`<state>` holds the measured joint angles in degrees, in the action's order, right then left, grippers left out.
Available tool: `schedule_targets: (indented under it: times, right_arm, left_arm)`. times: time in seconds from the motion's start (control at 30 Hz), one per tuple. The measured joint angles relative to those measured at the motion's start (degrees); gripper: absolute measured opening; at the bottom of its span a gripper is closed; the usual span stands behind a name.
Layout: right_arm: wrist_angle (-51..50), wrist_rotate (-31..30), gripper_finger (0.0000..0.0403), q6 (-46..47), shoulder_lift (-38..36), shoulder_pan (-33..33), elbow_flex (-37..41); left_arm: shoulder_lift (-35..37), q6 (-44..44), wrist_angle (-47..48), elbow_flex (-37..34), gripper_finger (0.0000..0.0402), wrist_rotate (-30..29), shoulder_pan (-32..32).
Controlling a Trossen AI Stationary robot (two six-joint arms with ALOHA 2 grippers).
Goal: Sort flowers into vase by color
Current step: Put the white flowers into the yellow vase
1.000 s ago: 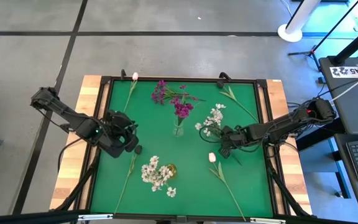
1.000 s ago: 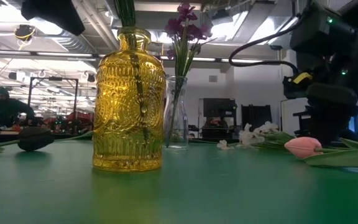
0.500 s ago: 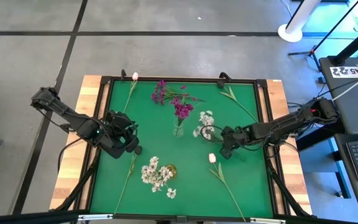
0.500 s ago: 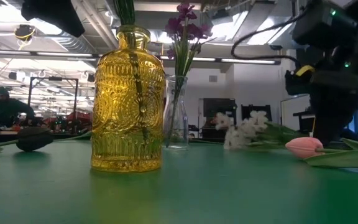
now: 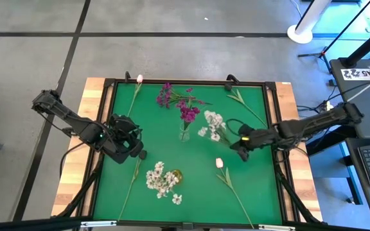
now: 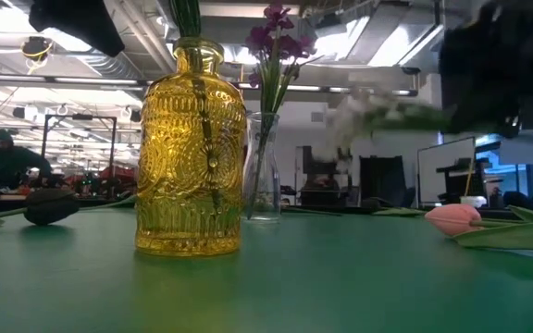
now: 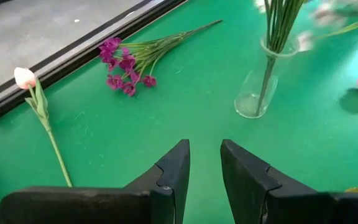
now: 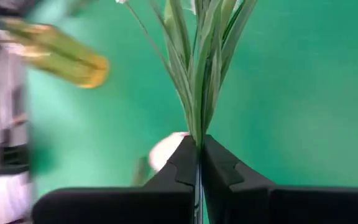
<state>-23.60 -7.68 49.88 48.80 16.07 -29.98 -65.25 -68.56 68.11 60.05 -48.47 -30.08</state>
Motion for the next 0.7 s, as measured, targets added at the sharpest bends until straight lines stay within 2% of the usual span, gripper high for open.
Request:
schedule_targets:
  times: [0.07,0.17,0.37,0.53,0.7]
  right_arm:
    - [0.2,-0.7,0.0006,0.9,-3.0,2.4,0.0]
    - [2.7,-5.5,0.0004,0.3,-6.7,7.7,0.0]
    - [20.9,-15.6,0.0004,-15.5,-8.3,19.0,0.0]
    - [40.0,-20.9,0.0003,-32.0,-3.4,24.2,-0.1]
    - [58.2,-20.8,0.0002,-45.8,5.9,24.7,-0.1]
  left_arm:
    - [0.0,-0.1,0.0,0.0,0.0087,0.0,-0.3]
    - [0.0,-0.3,-0.7,0.0,0.0087,0.0,-0.9]
    - [0.4,1.5,-3.7,0.0,0.0087,-0.2,-3.6]
    - [1.9,6.0,-10.7,0.0,0.0087,-0.1,-6.5]
    - [3.3,20.8,-28.5,0.0,0.0087,1.4,-10.6]
